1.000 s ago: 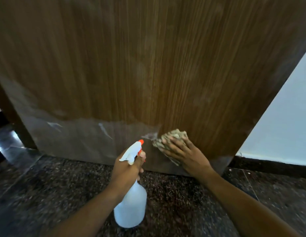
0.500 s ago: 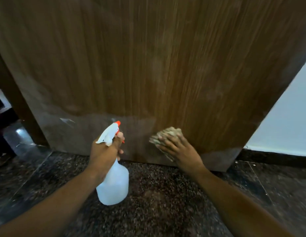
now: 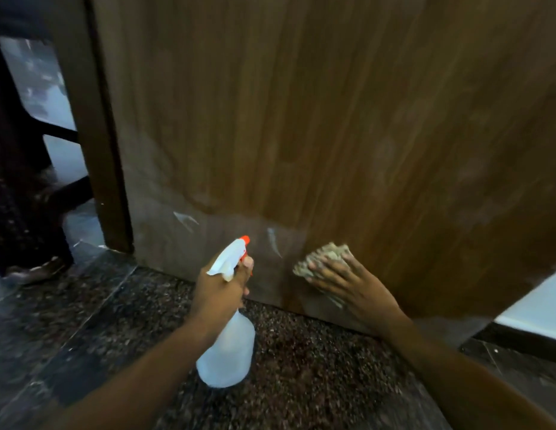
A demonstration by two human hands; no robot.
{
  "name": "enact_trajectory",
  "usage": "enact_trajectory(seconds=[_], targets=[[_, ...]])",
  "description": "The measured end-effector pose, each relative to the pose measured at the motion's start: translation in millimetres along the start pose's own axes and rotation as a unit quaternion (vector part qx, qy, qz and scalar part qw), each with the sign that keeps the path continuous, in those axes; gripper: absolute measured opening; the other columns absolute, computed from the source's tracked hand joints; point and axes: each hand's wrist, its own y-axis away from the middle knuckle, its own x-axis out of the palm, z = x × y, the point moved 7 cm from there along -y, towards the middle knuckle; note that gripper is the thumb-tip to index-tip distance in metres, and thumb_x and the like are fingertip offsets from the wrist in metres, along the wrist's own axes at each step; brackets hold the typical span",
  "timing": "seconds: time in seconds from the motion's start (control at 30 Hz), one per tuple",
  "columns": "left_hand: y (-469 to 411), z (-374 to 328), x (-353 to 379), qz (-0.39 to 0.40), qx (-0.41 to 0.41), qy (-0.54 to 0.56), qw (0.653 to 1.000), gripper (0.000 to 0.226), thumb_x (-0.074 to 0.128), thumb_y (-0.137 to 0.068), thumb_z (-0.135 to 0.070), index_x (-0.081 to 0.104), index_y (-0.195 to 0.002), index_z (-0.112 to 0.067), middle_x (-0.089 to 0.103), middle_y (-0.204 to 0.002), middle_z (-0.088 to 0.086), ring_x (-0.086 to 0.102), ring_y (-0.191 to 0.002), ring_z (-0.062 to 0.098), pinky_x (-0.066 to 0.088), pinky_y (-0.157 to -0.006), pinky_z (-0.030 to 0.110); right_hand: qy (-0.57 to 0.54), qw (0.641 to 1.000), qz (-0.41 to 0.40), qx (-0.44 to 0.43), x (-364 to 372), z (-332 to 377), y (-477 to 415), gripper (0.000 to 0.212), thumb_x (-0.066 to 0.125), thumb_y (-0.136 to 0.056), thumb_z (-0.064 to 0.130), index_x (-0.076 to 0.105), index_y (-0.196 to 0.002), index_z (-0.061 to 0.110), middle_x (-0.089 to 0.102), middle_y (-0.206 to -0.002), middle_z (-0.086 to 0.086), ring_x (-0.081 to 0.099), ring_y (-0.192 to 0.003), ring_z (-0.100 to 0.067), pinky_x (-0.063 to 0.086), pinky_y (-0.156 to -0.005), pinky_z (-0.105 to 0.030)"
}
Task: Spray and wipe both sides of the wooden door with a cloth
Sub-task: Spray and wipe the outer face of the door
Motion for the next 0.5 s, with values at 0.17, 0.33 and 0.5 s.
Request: enact_trajectory(seconds=[0.17, 0.33, 0.5], targets=[[-19, -10, -26, -0.015, -0.003, 0.002, 1.000, 0.033, 0.065, -0.087, -0.031, 0.065, -0.120, -0.025, 0.071, -0.080, 0.007, 0.057, -0.054, 0.013, 0.045, -0.048, 0.030, -0.010, 0.995, -0.047, 0.082, -33, -44, 7, 0.080, 0.031, -0.085, 0.032, 0.001, -0.159, 0.028, -0.003, -0.167, -0.002, 0.005, -0.151, -0.027, -0.008, -0.121, -0.052], [-48, -33, -45, 0.008, 0.027, -0.009, 1.000, 0.033, 0.065, -0.089, -0.025, 0.064, -0.122, -0.030, 0.064, -0.076, 0.012, 0.052, -0.054, 0.020, 0.042, -0.047, 0.028, -0.057, 0.986, -0.043, 0.153, -100, -33, -108, 0.078, 0.030, -0.091, 0.039, -0.011, -0.156, 0.030, -0.024, -0.162, -0.005, -0.014, -0.149, -0.034, -0.017, -0.115, -0.062], [-46, -39, -71, 0.009, 0.009, -0.020, 1.000, 0.031, 0.065, -0.088, -0.028, 0.065, -0.118, -0.022, 0.069, -0.080, 0.005, 0.058, -0.055, 0.015, 0.044, -0.046, 0.026, 0.038, 0.982, 0.163, -0.090, -50, 32, -90, 0.072, 0.026, -0.102, 0.050, -0.019, -0.153, 0.029, -0.020, -0.163, 0.002, -0.019, -0.150, -0.028, -0.039, -0.100, -0.059]])
